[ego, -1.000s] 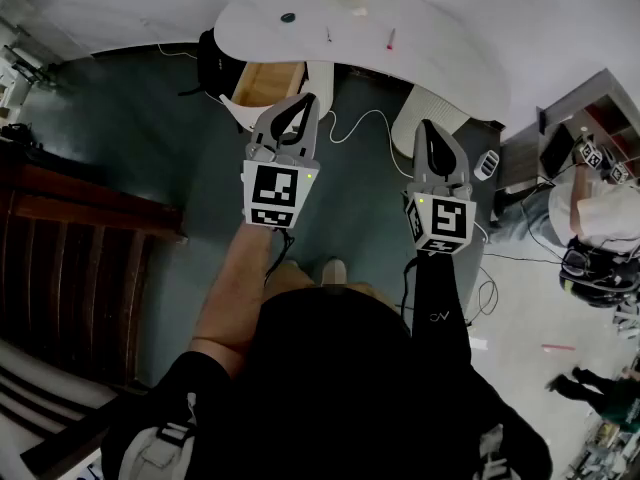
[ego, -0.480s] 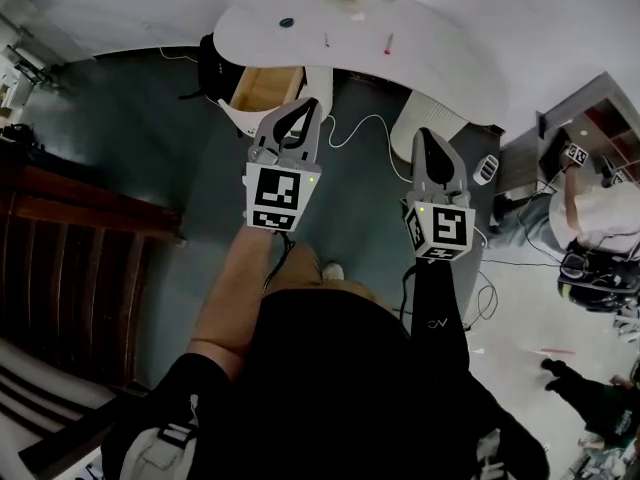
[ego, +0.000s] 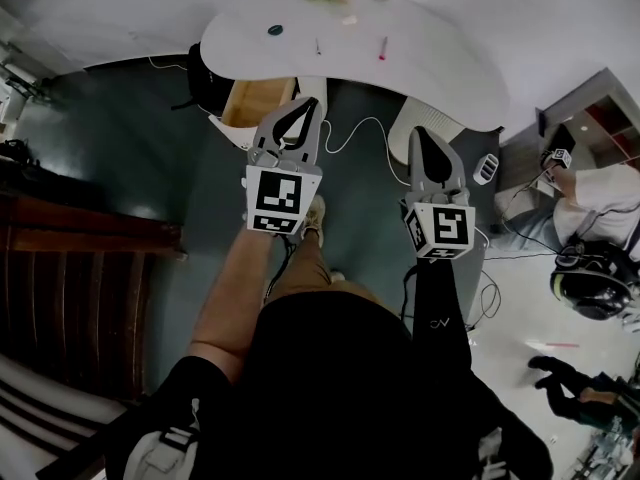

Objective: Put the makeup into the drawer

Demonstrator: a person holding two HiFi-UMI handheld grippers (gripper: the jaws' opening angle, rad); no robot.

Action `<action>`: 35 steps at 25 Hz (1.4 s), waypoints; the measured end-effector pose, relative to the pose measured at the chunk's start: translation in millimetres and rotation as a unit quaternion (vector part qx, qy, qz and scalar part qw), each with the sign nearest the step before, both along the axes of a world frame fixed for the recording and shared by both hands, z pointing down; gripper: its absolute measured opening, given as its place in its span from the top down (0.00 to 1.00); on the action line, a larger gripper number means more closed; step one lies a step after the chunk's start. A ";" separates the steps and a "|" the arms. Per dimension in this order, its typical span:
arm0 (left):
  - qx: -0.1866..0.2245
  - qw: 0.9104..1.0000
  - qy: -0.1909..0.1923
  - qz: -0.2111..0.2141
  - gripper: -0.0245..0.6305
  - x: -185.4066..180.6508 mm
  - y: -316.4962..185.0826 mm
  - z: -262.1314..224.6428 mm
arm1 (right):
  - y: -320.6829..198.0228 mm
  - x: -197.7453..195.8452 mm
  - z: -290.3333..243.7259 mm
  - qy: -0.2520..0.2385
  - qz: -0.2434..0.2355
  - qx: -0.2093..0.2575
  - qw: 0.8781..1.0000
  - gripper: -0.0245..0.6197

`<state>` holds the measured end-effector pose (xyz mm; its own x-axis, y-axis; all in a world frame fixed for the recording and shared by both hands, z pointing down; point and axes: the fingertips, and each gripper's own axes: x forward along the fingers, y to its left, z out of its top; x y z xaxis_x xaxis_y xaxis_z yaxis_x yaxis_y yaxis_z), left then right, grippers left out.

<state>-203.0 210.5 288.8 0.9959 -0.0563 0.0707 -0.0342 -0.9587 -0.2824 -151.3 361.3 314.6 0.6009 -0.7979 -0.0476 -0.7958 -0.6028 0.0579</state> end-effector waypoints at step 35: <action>-0.037 0.997 -0.040 0.054 0.95 231.9 -200.8 35.2 | -195.4 219.1 14.8 -0.028 0.050 -0.024 0.998 0.95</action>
